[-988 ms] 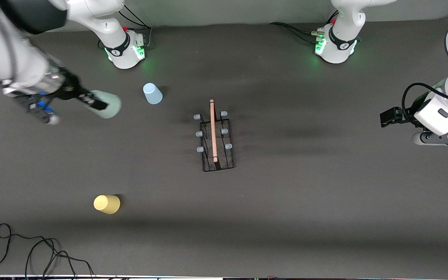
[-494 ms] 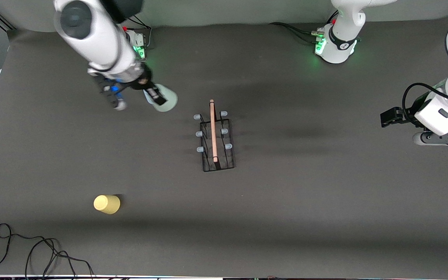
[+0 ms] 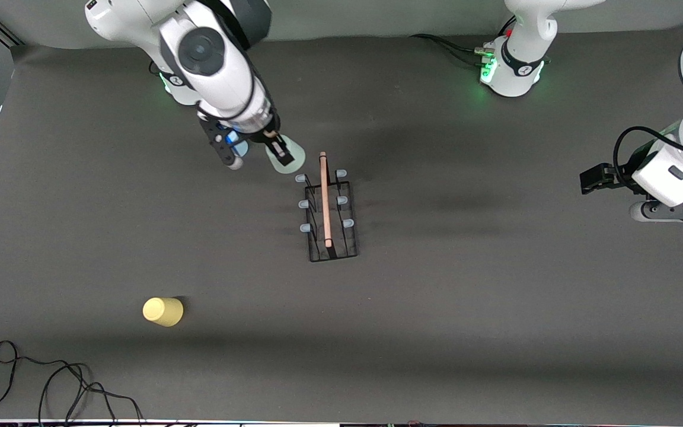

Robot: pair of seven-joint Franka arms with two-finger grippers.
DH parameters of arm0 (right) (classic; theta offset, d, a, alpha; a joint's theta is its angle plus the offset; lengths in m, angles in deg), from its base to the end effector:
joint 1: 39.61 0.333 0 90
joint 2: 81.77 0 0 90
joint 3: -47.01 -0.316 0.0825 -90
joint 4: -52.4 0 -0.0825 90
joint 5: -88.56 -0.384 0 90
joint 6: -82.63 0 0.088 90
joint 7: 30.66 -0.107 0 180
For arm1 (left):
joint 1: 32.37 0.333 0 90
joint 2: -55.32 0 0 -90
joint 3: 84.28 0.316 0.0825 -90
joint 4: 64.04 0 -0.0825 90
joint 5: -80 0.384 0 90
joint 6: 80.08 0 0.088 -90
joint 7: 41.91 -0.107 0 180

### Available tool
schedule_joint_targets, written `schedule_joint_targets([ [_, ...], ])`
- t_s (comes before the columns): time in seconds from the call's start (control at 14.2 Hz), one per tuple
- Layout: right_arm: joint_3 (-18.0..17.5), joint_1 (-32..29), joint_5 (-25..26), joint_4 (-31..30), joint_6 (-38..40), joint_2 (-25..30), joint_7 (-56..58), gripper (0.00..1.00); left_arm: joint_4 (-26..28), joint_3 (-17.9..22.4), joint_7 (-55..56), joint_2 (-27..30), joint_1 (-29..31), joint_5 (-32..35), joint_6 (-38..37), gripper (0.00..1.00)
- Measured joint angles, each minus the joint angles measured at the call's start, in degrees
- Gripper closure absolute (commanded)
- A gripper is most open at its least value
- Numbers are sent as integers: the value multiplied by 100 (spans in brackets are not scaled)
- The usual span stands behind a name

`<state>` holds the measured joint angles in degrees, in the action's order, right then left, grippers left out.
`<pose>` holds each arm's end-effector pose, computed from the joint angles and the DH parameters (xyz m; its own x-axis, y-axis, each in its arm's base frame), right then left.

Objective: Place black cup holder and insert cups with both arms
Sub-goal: 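Carry the green cup to the rack and set it on a peg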

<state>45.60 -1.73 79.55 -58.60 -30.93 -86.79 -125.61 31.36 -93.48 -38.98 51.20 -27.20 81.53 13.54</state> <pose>0.4388 0.3714 0.4363 0.4999 -0.8550 -0.1382 -0.8575 -0.5110 0.0596 0.5726 -0.0350 0.5452 0.9947 -0.0213 -0.1010 -0.0234 -0.9995 -0.0200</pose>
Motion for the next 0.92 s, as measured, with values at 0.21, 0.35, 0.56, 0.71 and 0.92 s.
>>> schedule_joint_targets([
  [0.21,1,87,90,-68,-310,-299,-147,100,0,0,0,0,0,1,0,0],
  [0.35,9,87,106,-254,-591,-377,-150,100,0,0,0,0,0,1,0,0],
  [0.56,15,87,112,-530,-986,-454,-150,100,0,0,0,0,0,1,0,0],
  [0.71,15,89,112,-585,-1126,-554,-156,100,0,0,0,0,0,1,0,0],
  [0.92,14,160,112,-598,-1265,-776,-159,1,0,0,0,0,0,1,0,0],
])
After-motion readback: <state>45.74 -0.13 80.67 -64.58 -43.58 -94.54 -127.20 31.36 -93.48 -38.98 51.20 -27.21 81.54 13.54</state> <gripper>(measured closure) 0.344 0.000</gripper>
